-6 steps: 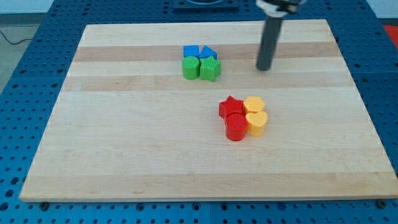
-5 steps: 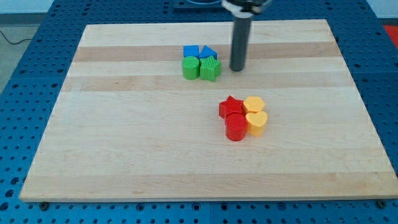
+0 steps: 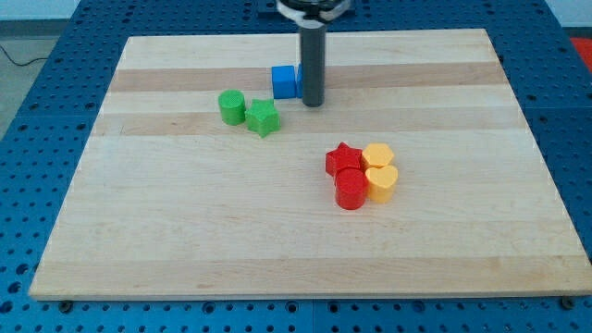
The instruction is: Separate green blocks from blue blocks
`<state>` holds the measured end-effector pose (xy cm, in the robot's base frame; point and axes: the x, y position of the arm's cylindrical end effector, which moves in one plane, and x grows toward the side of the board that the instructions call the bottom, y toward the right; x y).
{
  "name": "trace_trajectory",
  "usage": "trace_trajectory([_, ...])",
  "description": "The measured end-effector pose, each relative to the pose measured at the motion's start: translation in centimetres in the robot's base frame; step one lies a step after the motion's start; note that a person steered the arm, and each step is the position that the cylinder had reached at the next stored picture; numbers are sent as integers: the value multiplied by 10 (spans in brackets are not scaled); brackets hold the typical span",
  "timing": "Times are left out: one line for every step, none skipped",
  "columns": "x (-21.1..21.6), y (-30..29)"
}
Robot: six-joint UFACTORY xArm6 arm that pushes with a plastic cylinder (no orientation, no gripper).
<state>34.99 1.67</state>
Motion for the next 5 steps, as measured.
trace_trajectory([26,0])
trace_trajectory([38,-25])
trace_trajectory([28,-75])
trace_trajectory([-1,-134])
trace_trajectory([1,-140])
